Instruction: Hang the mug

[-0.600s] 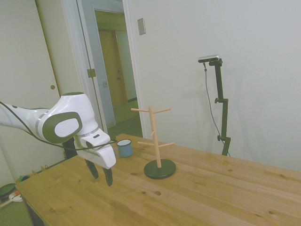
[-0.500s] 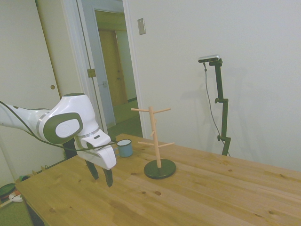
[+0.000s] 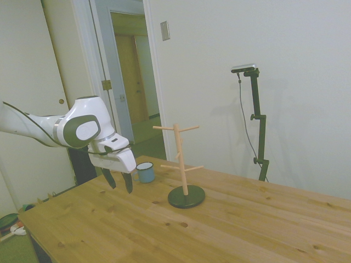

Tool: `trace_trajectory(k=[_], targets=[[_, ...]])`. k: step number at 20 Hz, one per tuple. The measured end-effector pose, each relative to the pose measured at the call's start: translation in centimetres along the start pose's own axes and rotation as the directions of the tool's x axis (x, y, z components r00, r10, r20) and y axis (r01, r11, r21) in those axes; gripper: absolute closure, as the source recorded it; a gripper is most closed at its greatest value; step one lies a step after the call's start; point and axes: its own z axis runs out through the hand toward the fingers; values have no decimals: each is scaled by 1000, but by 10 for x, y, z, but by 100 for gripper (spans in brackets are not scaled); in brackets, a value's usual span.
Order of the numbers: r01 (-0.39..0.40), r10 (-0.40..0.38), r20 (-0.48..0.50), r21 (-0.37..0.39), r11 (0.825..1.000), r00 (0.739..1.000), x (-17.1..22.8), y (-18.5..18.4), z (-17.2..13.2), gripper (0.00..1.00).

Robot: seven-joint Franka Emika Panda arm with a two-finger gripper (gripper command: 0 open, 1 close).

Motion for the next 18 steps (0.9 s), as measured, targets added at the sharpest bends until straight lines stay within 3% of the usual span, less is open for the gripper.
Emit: trace_trajectory(k=[9,18], targets=[[26,-26,-55,-12,1000,998,13,-71,-14,0],[-98,98,-70,11,995,993,44,-106,-17,0]])
